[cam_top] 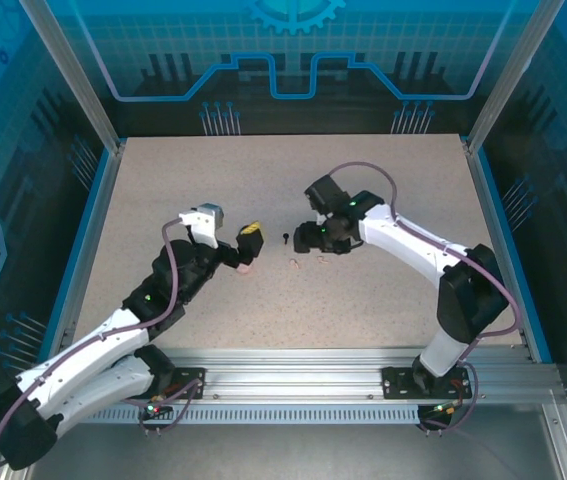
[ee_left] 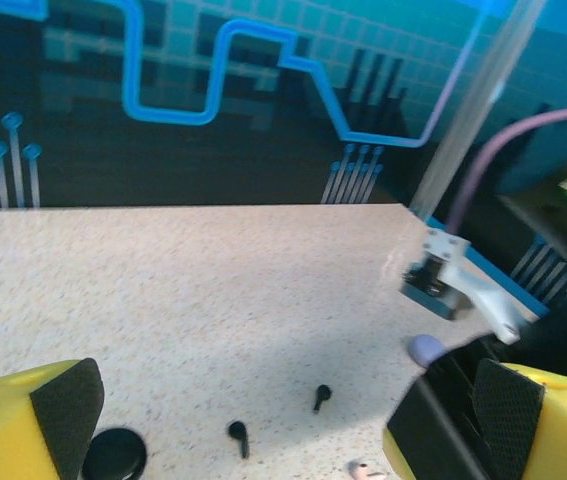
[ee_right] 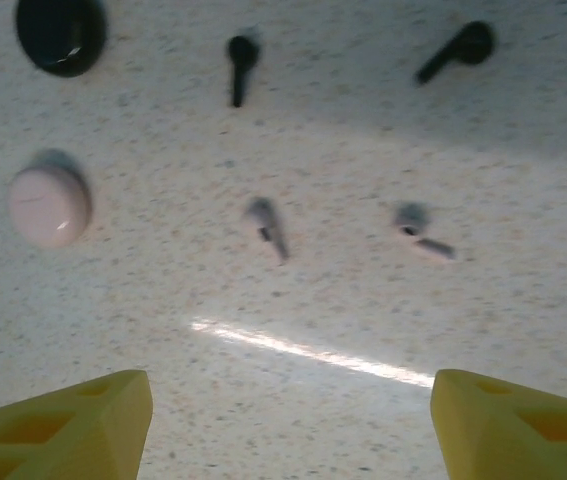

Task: Insert wireless bluetooth earbuds into charging case

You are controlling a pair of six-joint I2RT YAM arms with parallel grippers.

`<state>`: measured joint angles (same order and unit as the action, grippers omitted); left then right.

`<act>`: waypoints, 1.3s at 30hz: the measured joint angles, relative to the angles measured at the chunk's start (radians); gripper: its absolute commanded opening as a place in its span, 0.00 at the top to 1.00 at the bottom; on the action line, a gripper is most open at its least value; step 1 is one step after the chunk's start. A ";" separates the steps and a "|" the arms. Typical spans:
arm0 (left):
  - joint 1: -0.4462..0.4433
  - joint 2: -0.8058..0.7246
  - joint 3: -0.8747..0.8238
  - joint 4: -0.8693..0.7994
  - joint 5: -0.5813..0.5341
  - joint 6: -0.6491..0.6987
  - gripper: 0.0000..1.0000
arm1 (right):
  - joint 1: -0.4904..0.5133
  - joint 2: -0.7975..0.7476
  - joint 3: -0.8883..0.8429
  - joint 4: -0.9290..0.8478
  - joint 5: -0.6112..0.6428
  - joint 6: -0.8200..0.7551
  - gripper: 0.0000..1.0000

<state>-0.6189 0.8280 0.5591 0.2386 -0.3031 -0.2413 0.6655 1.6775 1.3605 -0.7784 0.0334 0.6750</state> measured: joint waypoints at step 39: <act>0.649 0.186 0.116 -0.339 0.283 -0.414 0.01 | 0.303 0.877 0.958 -0.296 0.211 0.141 0.30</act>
<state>0.0303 1.0138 0.6750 -0.1005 -0.0204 -0.6548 0.9684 2.5549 2.3188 -1.0744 0.2440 0.8158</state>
